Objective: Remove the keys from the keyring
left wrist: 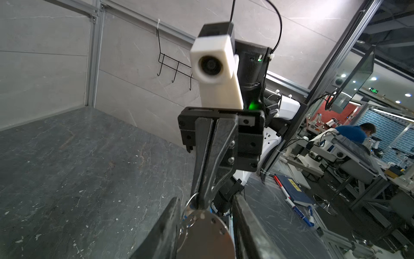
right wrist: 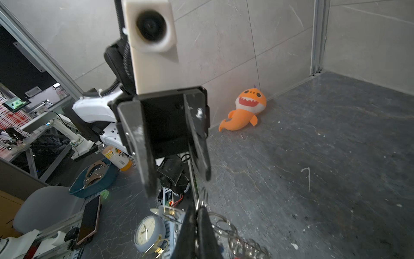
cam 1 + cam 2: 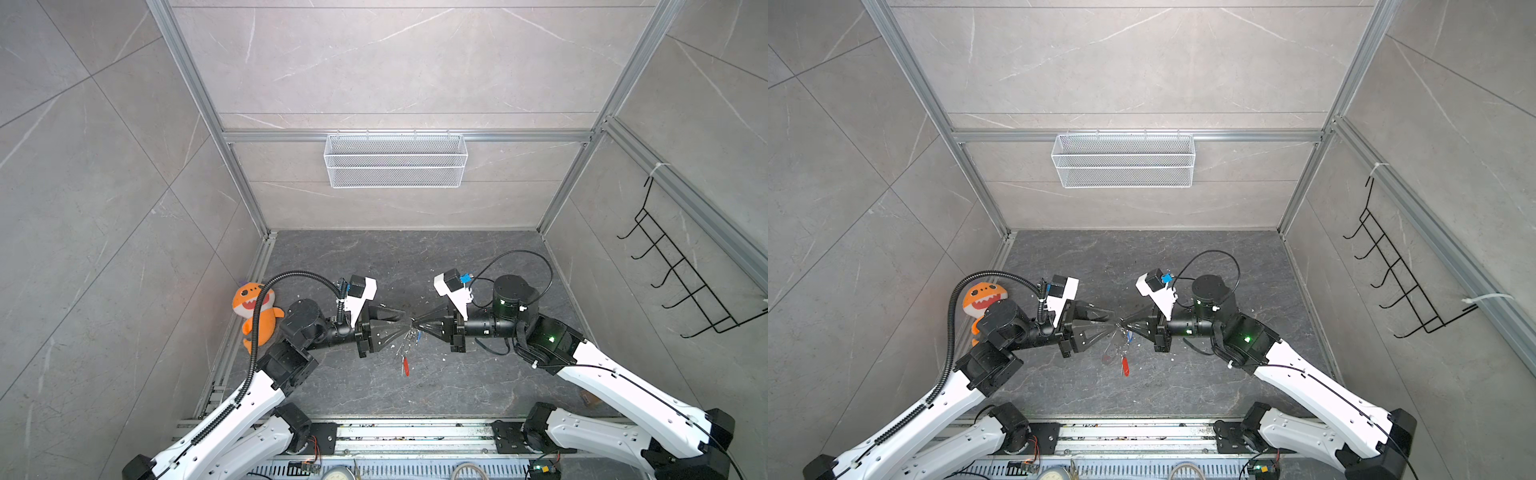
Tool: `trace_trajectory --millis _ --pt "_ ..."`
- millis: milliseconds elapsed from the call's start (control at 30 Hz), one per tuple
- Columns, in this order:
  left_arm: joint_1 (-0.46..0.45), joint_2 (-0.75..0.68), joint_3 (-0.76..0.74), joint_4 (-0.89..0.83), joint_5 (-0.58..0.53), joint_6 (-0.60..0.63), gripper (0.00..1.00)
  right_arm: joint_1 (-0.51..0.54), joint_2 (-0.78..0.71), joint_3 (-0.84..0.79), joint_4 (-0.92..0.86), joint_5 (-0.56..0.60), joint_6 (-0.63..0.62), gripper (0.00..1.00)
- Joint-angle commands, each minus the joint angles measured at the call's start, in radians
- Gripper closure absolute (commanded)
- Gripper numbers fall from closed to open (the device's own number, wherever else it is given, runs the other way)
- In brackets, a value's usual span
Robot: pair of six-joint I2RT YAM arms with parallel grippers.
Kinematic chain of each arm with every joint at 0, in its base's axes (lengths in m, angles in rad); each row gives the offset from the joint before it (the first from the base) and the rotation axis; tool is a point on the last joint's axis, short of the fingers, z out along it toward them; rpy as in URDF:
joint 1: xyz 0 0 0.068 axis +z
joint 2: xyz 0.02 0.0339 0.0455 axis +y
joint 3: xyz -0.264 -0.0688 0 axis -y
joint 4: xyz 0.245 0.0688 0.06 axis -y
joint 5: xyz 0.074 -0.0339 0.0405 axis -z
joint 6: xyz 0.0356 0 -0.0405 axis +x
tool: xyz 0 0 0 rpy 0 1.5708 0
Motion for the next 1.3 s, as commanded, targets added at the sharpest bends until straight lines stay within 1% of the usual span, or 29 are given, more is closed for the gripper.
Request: trace_trajectory --millis 0,100,267,367,500,600,800,900,1067,1167,1267 --pt "-0.002 -0.026 0.083 -0.153 -0.018 0.059 0.58 -0.003 0.004 0.025 -0.073 0.017 -0.051 1.00" --pt "-0.002 0.020 0.158 -0.281 -0.006 0.096 0.60 -0.003 0.015 0.037 -0.106 0.002 -0.071 1.00" --pt "-0.003 0.116 0.301 -0.508 0.018 0.183 0.60 -0.005 0.023 0.048 -0.136 -0.040 -0.103 1.00" --pt "-0.003 0.149 0.345 -0.573 0.058 0.218 0.64 -0.007 0.019 0.050 -0.146 -0.065 -0.122 1.00" --pt "-0.002 0.189 0.383 -0.662 0.095 0.267 0.64 -0.022 0.016 0.052 -0.156 -0.116 -0.148 1.00" --pt "-0.002 0.198 0.392 -0.694 0.108 0.290 0.65 -0.041 0.013 0.051 -0.147 -0.167 -0.150 1.00" --pt "-0.005 0.213 0.392 -0.701 0.136 0.302 0.64 -0.055 0.021 0.049 -0.123 -0.219 -0.136 1.00" --pt "-0.004 0.225 0.395 -0.705 0.132 0.309 0.61 -0.055 0.022 0.048 -0.109 -0.236 -0.128 1.00" --pt "-0.005 0.242 0.406 -0.706 0.142 0.313 0.62 -0.055 0.029 0.046 -0.087 -0.252 -0.112 1.00" --pt "-0.010 0.249 0.410 -0.705 0.155 0.316 0.65 -0.055 0.035 0.045 -0.073 -0.248 -0.104 1.00" --pt "-0.015 0.247 0.406 -0.705 0.158 0.318 0.74 -0.055 0.038 0.045 -0.067 -0.232 -0.096 1.00"
